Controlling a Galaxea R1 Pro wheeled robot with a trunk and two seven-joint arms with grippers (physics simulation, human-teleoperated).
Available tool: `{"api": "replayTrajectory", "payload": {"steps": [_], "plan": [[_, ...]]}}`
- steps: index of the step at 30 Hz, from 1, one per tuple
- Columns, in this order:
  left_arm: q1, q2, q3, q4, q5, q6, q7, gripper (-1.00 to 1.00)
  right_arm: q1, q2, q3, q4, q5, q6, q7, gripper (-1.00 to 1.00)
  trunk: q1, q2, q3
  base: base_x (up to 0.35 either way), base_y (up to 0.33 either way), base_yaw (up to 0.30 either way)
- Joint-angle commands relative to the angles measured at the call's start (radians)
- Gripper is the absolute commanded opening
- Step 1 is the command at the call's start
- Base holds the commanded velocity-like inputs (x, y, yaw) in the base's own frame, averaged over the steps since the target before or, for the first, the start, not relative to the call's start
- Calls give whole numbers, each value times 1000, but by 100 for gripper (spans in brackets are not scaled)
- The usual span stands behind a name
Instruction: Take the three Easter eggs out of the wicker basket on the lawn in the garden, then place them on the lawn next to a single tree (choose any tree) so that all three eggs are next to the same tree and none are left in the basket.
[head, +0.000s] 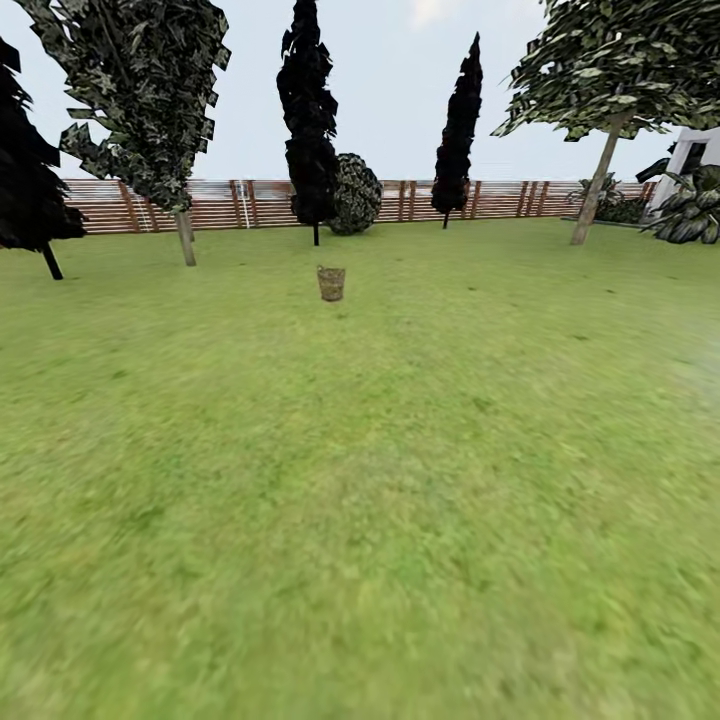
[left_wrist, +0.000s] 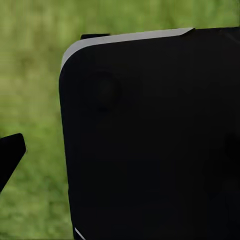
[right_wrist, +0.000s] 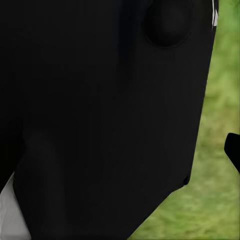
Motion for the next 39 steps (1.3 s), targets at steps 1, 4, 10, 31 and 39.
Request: {"api": "replayTrajectory", "payload": {"steps": [1,4,10,31,39], "plan": [[-1,0,-1,1,-2,-3,-2,100,-1,0,-1,1,1,-3,0,100,1,0,-1,335,109,0],[-1,0,-1,0,-2,-4,-2,100,-1,0,-1,1,1,-3,0,100,1,0,-1,334,109,0],[-1,0,-1,1,-2,-3,-2,100,-1,0,-1,1,1,-3,0,100,1,0,-1,334,109,0],[-1,0,-1,0,-2,-4,-2,100,-1,0,-1,1,1,-3,0,100,1,0,-1,334,109,0],[-1,0,-1,1,-2,-4,-2,100,-1,0,-1,1,1,-3,0,100,1,0,-1,334,109,0]]}}
